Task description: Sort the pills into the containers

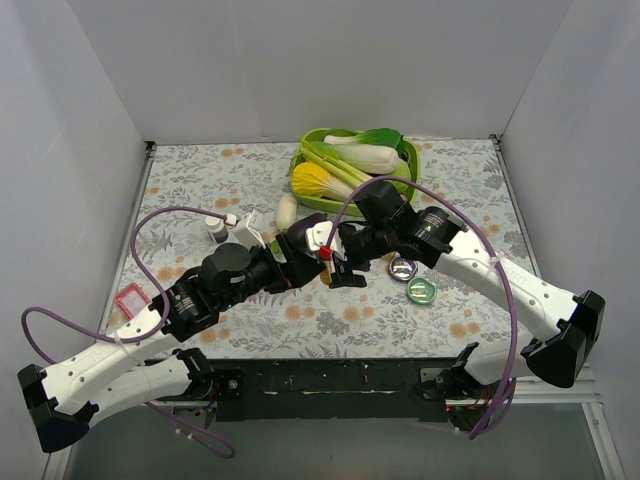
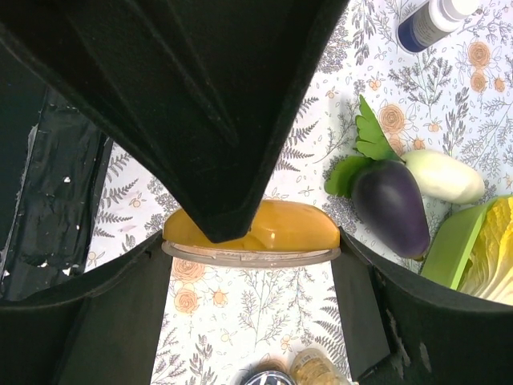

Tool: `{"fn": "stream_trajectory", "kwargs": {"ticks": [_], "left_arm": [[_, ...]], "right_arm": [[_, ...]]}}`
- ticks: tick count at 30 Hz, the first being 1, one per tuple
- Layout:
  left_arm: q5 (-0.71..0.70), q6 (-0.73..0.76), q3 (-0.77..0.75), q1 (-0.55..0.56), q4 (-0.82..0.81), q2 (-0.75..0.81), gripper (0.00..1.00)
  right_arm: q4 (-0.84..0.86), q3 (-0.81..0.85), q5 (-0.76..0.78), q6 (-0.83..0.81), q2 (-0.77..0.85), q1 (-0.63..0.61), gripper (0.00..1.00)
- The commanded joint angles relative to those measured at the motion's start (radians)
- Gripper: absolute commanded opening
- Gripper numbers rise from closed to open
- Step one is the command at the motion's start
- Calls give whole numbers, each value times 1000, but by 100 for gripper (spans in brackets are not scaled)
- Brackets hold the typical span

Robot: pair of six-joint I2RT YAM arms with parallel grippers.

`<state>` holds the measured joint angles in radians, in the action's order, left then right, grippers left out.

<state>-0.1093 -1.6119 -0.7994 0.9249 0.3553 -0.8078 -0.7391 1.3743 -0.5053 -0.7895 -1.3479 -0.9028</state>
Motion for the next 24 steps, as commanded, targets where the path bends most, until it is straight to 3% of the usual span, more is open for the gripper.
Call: {"fn": "stream_trajectory", "kwargs": {"ticks": [1,24], "left_arm": [[-93,20,8,-4,137,22,85],[-133,-42,100,-15,214,56,86]], "right_arm": [[12,17,-27,-2,13,4,8],[23,3,-53,12,32,27,7]]}}
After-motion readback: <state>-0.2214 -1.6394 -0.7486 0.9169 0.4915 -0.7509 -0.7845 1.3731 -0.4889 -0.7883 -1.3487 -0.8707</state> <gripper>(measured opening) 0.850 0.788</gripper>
